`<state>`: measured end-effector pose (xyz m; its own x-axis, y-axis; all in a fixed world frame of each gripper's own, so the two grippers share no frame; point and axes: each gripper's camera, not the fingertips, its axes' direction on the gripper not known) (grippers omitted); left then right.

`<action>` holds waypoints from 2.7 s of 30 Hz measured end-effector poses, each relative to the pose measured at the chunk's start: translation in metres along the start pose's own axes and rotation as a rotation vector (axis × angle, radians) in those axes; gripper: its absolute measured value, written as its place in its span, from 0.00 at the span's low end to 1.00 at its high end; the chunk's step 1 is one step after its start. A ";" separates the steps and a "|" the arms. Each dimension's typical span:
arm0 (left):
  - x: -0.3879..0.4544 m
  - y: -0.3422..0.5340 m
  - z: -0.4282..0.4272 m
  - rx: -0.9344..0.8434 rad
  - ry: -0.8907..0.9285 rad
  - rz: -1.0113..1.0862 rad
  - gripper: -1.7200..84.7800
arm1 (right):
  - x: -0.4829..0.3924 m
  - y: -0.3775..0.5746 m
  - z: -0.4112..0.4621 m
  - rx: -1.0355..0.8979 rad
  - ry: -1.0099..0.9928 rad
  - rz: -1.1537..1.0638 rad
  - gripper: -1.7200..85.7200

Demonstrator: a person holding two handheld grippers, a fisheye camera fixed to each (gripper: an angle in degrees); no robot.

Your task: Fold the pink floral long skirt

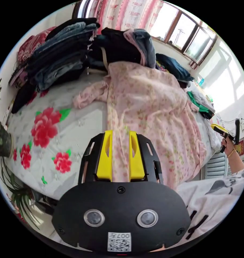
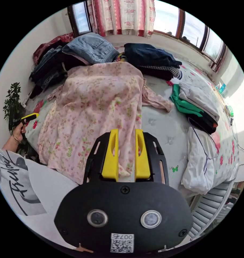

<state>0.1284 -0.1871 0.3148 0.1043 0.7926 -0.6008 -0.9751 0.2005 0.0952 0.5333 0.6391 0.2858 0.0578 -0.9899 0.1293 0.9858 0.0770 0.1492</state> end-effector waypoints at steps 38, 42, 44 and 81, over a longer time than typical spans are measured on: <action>-0.004 0.129 -0.019 -0.106 0.166 -0.172 0.01 | 0.104 0.179 -0.115 0.094 -0.186 -0.027 0.02; -0.051 0.165 -0.086 0.095 0.300 -0.325 0.01 | 0.138 0.192 -0.126 0.113 -0.164 0.027 0.02; -0.070 0.182 -0.105 0.154 0.330 -0.388 0.01 | 0.154 0.196 -0.131 0.127 -0.199 0.064 0.02; -0.110 0.260 -0.095 0.152 0.588 -0.618 0.01 | 0.294 0.214 0.000 -0.201 -0.644 0.487 0.03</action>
<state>-0.1550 -0.2765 0.3302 0.4477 0.0980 -0.8888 -0.7359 0.6050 -0.3040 0.7614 0.3643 0.3563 0.4438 -0.5850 0.6788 0.8868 0.3957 -0.2388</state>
